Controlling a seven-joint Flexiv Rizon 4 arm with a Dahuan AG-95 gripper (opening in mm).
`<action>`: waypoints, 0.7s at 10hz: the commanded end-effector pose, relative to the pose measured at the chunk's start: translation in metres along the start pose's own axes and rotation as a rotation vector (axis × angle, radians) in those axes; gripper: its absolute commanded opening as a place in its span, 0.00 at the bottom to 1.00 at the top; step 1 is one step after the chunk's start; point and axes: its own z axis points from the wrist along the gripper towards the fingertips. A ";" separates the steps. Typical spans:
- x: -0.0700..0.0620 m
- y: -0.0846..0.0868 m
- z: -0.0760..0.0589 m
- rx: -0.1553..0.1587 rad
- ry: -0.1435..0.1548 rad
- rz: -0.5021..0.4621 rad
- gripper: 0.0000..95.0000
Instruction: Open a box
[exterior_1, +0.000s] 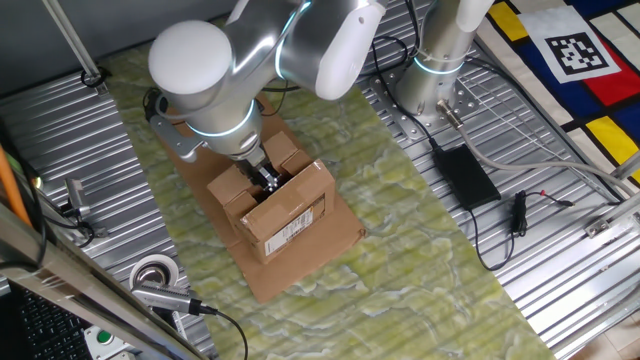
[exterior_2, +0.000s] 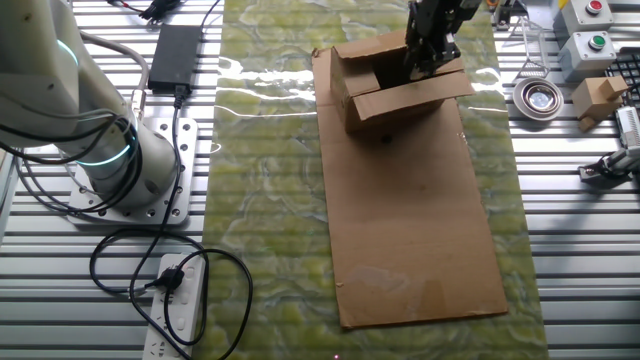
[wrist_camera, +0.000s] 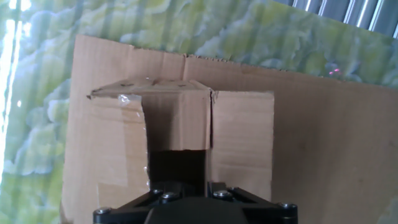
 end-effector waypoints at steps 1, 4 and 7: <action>0.000 0.002 -0.002 -0.009 -0.001 0.011 0.20; 0.001 0.007 -0.006 -0.027 -0.001 0.027 0.20; 0.001 0.010 -0.008 -0.039 -0.001 0.038 0.20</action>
